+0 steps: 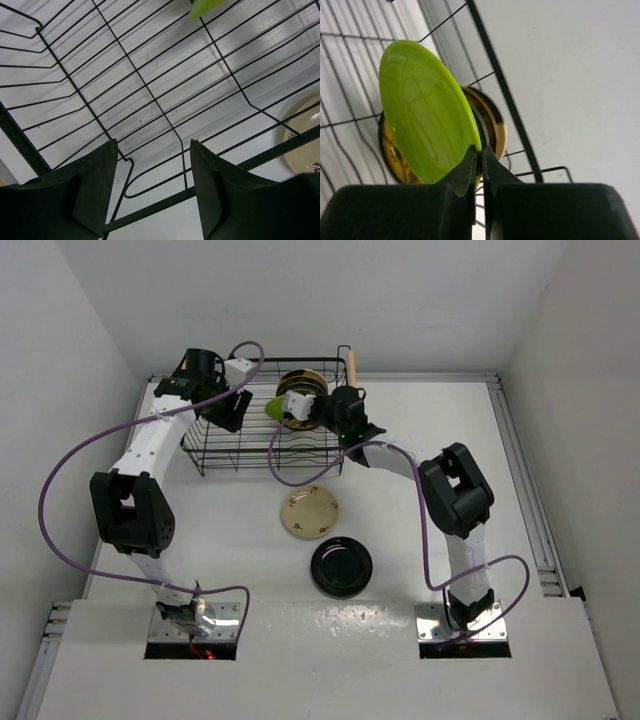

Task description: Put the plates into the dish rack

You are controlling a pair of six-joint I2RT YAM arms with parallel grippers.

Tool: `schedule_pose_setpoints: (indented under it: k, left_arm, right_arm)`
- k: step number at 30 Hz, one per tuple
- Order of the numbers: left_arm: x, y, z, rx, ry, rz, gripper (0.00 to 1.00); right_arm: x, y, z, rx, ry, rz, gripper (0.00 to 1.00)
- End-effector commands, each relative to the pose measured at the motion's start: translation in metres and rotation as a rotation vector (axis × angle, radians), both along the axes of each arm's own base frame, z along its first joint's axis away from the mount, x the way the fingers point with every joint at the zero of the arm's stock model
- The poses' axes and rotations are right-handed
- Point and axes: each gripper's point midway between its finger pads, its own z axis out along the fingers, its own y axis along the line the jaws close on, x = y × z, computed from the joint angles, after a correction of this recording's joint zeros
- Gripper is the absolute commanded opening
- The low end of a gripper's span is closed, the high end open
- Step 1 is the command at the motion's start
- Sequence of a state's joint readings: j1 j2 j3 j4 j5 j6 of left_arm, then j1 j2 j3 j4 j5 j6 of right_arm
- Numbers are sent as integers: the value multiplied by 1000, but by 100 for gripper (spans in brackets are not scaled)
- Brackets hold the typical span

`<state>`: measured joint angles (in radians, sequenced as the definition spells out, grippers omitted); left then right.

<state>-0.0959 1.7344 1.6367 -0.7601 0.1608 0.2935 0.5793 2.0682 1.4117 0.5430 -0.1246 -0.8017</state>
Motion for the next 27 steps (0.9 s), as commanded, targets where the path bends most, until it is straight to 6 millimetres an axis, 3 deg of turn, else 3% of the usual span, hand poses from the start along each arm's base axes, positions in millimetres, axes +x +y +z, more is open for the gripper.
schedule_pose_setpoints:
  k: [1, 6, 9, 15, 20, 23, 27]
  left_arm:
    - [4, 2, 10, -22, -41, 13, 64]
    - [4, 2, 10, -22, -41, 13, 64]
    - [4, 2, 14, -22, -50, 12, 64]
    - [4, 2, 14, -22, -50, 12, 64]
    - [4, 2, 14, -22, -50, 12, 64]
    - [2, 2, 10, -22, -41, 13, 64]
    - [0, -5, 15, -43, -51, -31, 64]
  right_arm:
    - [-6, -1, 17, 23, -9, 19, 0]
    - [1, -2, -12, -15, 55, 10, 0]
    - [9, 0, -16, -3, 60, -13, 0]
    - [18, 2, -1, 4, 17, -34, 0]
    - [16, 1, -13, -8, 46, -18, 0]
    - [12, 3, -16, 7, 65, -15, 24]
    - [14, 1, -5, 43, 50, -33, 35]
